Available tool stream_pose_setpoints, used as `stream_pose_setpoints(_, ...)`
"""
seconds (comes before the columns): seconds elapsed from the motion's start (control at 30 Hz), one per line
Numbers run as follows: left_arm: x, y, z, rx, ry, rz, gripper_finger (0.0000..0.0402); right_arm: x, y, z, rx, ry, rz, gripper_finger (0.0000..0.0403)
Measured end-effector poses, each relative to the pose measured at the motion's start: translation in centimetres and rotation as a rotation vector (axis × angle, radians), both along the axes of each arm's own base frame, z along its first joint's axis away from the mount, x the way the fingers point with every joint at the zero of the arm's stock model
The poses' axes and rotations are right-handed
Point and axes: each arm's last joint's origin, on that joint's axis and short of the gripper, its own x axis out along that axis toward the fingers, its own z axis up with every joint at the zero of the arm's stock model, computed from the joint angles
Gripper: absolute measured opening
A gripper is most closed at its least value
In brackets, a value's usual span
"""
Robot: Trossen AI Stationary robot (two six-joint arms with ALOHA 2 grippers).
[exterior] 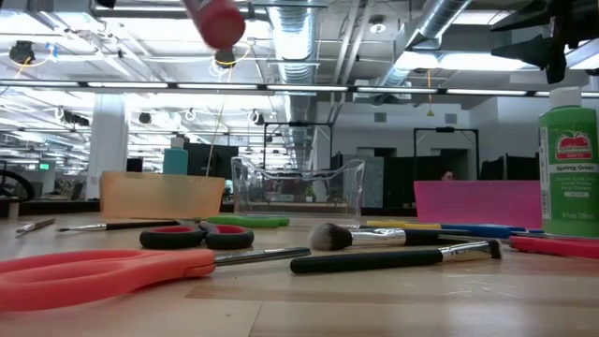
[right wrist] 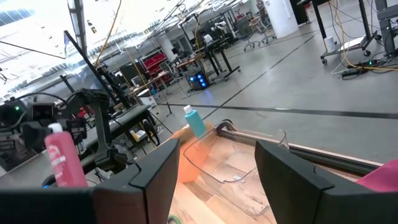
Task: Pick & Place Paint Supplies
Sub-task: Put the red paint bottle into the orange bin
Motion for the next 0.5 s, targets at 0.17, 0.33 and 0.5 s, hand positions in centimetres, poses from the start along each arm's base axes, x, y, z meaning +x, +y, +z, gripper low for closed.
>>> stream_pose_setpoints(0.17, 0.3, 1.1, 1.7, 0.038, -0.073, 0.069, 0.011, 0.0, 0.0, 0.0, 0.0, 0.0, 0.0, 0.021)
stream_pose_setpoints(0.33, 0.8, 2.8, 2.4, 0.098, -0.07, 0.182, 0.011, 0.0, 0.0, 0.0, 0.0, 0.002, 0.0, 0.021)
stream_pose_setpoints(0.5, 1.1, 4.6, 2.5, 0.173, 0.0, 0.312, 0.011, 0.0, 0.0, -0.2, 0.0, 0.022, 0.0, 0.021)
